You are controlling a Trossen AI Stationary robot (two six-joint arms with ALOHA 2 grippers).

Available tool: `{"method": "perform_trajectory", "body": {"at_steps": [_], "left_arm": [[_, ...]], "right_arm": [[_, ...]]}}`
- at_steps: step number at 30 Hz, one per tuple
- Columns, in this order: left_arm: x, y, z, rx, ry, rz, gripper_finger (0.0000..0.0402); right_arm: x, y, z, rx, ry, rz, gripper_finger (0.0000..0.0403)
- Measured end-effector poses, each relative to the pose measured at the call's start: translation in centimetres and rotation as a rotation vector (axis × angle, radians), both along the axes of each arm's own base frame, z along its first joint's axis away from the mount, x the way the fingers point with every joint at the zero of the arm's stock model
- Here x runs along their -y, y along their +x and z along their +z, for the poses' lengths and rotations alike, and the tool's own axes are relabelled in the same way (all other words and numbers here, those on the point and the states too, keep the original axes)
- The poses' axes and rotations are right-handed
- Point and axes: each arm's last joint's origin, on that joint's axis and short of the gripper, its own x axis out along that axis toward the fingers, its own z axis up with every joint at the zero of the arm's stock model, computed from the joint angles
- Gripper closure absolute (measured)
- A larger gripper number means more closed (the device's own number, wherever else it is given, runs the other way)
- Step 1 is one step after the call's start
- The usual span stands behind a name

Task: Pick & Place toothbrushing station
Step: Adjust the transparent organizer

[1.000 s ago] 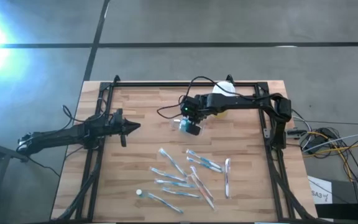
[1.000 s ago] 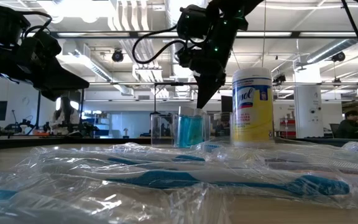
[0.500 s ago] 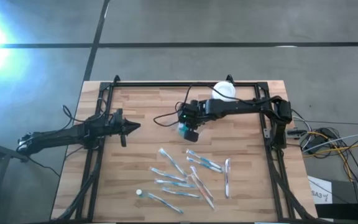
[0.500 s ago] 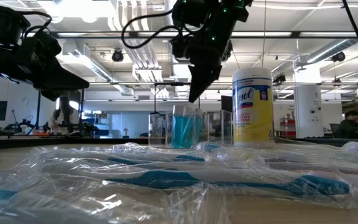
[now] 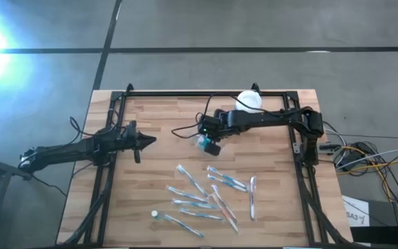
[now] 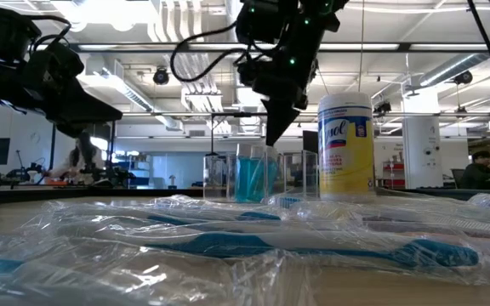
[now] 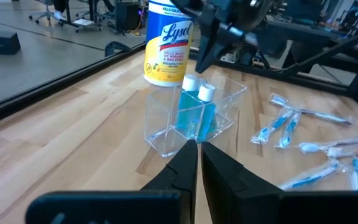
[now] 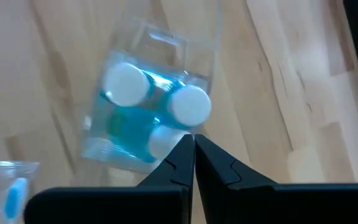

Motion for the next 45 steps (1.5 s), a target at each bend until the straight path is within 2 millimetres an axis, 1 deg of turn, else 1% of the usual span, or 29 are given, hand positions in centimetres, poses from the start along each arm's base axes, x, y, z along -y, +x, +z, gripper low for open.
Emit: {"method": "perform_trajectory", "body": {"at_steps": [5,9,12,14,18,23,25,29,32,34,38,43,45], "left_arm": [[0.0,0.2,-0.3,-0.033,0.006,-0.007,0.0376],[-0.2,0.8,-0.5,-0.057,0.01,-0.007,0.0376],[-0.5,1.4,-0.4,-0.048,0.053,0.051,0.0376],[-0.9,1.9,-0.4,-0.067,0.093,0.12,0.0376],[-2.1,3.2,0.2,-0.115,0.11,0.182,0.0376],[-3.9,5.5,0.3,-0.253,0.107,0.198,0.0376],[-4.8,6.6,0.8,-0.259,0.116,0.216,0.0376],[-6.2,8.6,0.6,-0.288,0.113,0.169,0.0376],[-7.1,10.2,0.8,-0.295,0.112,0.146,0.0376],[-7.6,11.0,0.4,-0.332,0.109,0.136,0.0376],[-8.3,12.6,0.9,-0.326,0.139,0.117,0.0376],[-8.9,13.7,1.9,-0.313,0.172,0.116,0.0376],[-9.1,13.9,2.4,-0.305,0.191,0.113,0.0376]], "right_arm": [[0.5,0.0,0.0,0.002,-0.03,-0.022,0.0394],[0.7,-0.2,0.3,0.005,-0.034,-0.029,0.0394],[0.7,-0.3,0.6,0.016,-0.034,-0.034,0.0394],[0.2,-0.2,0.7,0.023,-0.032,-0.032,0.0394],[-1.8,-0.2,1.1,0.036,-0.027,0.011,0.0394],[-5.3,-0.2,1.6,0.051,-0.016,0.1,0.0394],[-6.7,-0.2,1.7,0.059,-0.008,0.128,0.0394],[-8.8,-0.4,1.7,0.069,0.043,0.176,0.0394],[-9.5,-0.5,0.9,0.064,0.097,0.202,0.0394],[-9.5,-0.5,0.0,0.066,0.103,0.199,0.0394],[-9.2,-1.2,-1.9,0.032,0.12,0.152,0.0394],[-8.4,-2.0,-4.2,0.01,0.133,0.094,0.0394],[-8.0,-2.3,-4.7,0.002,0.135,0.063,0.0394]]}}
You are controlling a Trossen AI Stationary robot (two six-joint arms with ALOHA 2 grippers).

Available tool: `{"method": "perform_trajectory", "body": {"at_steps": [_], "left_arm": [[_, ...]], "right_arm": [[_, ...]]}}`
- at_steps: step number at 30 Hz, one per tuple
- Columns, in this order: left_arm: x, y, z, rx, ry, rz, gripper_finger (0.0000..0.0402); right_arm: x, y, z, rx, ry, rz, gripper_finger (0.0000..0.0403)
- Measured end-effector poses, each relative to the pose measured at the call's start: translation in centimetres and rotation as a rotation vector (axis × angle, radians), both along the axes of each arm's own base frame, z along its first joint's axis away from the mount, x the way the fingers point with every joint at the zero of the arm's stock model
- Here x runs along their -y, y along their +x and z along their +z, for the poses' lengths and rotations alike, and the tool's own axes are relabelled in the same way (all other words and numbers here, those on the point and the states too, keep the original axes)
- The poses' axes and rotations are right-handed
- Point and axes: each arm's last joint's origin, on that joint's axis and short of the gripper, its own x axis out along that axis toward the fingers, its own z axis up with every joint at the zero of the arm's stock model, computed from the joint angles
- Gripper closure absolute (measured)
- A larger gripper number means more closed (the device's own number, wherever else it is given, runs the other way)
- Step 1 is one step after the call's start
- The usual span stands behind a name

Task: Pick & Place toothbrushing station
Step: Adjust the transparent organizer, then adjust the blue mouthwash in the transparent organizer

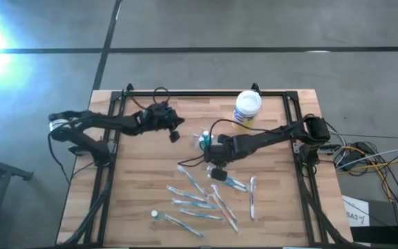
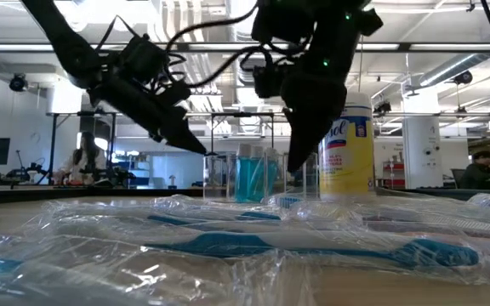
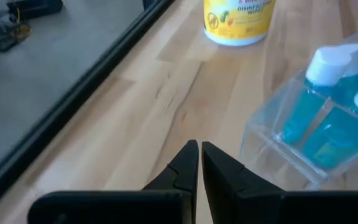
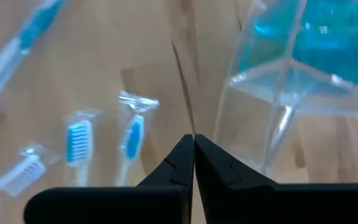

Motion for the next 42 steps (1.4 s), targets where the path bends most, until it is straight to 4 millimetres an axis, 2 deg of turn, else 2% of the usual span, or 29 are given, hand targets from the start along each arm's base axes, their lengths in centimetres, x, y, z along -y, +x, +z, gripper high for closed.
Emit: {"method": "perform_trajectory", "body": {"at_steps": [5,18,25,28,32,37,42], "left_arm": [[-0.3,0.7,1.5,0.013,0.043,-0.038,0.0376],[-1.0,3.7,6.1,-0.024,0.078,-0.316,0.0376],[-1.7,4.8,5.9,-0.088,0.076,-0.355,0.0376],[-2.4,4.1,5.9,-0.077,0.046,-0.304,0.0376],[-2.9,1.8,5.6,-0.059,-0.007,-0.217,0.0376],[-2.2,-0.9,3.5,-0.088,-0.06,-0.163,0.0376],[-1.7,-2.0,0.9,-0.076,-0.067,-0.113,0.0379]], "right_arm": [[1.3,-0.6,-1.3,-0.014,-0.045,-0.074,0.0394],[3.4,-1.6,-2.8,-0.036,-0.139,-0.156,0.0394],[4.0,-2.3,-3.8,-0.044,-0.176,-0.169,0.0394],[4.0,-2.4,-3.5,-0.033,-0.18,-0.151,0.0394],[3.8,-2.6,-2.7,-0.007,-0.183,-0.118,0.0394],[3.4,-2.9,0.1,0.086,-0.2,-0.044,0.0394],[3.8,-3.4,3.7,0.224,-0.237,0.008,0.0394]]}}
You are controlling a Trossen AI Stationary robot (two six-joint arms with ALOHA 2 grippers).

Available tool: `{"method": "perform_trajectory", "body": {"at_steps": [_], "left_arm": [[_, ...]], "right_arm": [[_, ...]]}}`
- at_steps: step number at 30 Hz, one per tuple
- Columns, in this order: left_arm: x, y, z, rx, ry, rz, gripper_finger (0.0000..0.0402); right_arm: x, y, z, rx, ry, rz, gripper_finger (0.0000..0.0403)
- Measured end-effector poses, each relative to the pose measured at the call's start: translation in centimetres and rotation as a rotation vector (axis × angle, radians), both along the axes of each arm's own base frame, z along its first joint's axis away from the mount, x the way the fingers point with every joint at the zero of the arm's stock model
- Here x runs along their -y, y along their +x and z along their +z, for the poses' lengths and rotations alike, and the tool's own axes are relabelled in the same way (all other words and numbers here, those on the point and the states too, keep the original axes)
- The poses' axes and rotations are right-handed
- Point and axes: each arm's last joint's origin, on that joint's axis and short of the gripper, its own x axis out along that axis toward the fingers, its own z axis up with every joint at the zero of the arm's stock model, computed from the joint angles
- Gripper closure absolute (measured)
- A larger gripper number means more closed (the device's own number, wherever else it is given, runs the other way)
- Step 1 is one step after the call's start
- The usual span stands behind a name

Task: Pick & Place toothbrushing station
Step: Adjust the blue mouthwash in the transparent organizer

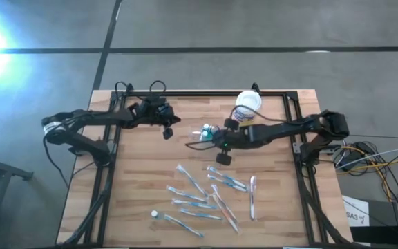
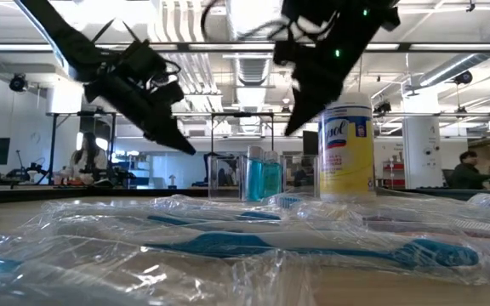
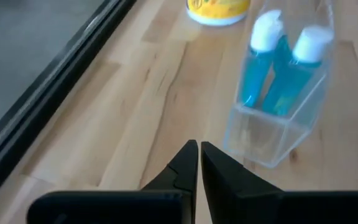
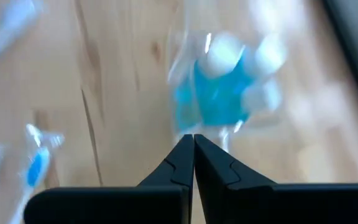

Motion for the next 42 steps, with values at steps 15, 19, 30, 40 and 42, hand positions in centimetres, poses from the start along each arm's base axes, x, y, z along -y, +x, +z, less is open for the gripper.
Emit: {"method": "perform_trajectory", "body": {"at_steps": [15,19,30,40,42], "left_arm": [[-1.8,2.0,-2.2,-0.031,0.015,-0.005,0.0397],[-1.8,2.1,-2.5,-0.035,0.0,-0.018,0.0393],[-1.8,2.2,-2.7,-0.037,-0.016,-0.042,0.0398],[-1.7,2.2,-2.7,-0.031,-0.026,-0.063,0.0391],[-1.6,2.3,-2.7,-0.026,-0.032,-0.076,0.0395]], "right_arm": [[8.7,0.2,0.6,0.062,0.096,-0.057,0.0394],[9.5,0.2,0.0,0.048,0.129,-0.041,0.0394],[10.3,0.6,-1.2,0.032,0.166,0.016,0.0394],[10.2,0.7,-1.2,0.047,0.195,0.065,0.0394],[10.1,0.7,-1.2,0.047,0.196,0.066,0.0394]]}}
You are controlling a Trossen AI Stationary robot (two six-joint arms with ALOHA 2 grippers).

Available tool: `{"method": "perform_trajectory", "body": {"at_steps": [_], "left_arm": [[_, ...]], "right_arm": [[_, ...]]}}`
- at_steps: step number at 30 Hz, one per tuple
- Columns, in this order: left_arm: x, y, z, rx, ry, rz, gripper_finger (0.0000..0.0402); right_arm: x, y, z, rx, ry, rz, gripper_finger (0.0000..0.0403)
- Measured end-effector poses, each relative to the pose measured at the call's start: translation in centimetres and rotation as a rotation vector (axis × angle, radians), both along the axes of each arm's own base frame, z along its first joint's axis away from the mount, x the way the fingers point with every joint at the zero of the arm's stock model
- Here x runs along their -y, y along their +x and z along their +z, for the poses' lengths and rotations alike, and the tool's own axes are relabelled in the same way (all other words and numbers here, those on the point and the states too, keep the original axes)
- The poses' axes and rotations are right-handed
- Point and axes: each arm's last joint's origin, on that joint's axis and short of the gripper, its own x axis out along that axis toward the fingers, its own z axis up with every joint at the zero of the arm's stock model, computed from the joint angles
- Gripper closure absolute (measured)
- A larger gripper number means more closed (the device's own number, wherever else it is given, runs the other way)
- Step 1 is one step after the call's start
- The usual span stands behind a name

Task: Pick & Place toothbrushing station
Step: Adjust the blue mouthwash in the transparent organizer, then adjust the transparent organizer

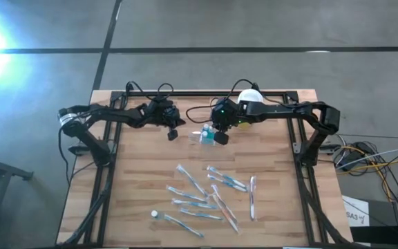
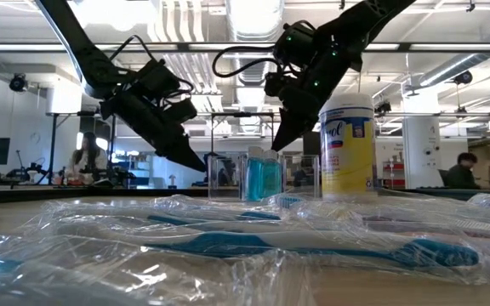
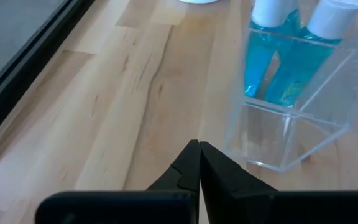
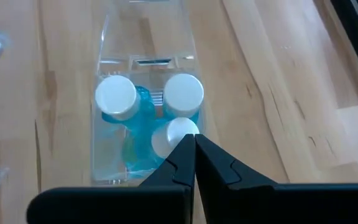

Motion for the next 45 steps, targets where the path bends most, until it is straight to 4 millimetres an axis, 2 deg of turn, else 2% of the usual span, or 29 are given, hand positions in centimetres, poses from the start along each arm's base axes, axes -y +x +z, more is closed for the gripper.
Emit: {"method": "perform_trajectory", "body": {"at_steps": [9,21,26,36,41,45], "left_arm": [[0.1,0.0,0.0,0.001,-0.001,-0.004,0.0386],[0.6,0.4,0.0,0.001,-0.004,-0.027,0.0395],[1.2,0.6,0.0,0.0,-0.005,-0.047,0.0387],[1.6,1.1,-1.0,-0.028,-0.02,-0.064,0.039],[1.5,1.2,-1.0,-0.022,-0.008,-0.054,0.0395],[1.3,1.2,-0.9,-0.025,0.022,-0.011,0.0389]], "right_arm": [[-0.5,0.1,0.0,0.006,0.024,0.033,0.0394],[-3.0,0.9,0.1,0.02,0.04,0.121,0.0394],[-4.0,1.4,0.3,0.055,0.032,0.15,0.0394],[-4.9,1.7,0.5,0.083,0.062,0.189,0.0394],[-4.9,1.8,0.9,0.114,0.043,0.174,0.0394],[-5.0,1.3,2.4,0.131,-0.035,0.055,0.0394]]}}
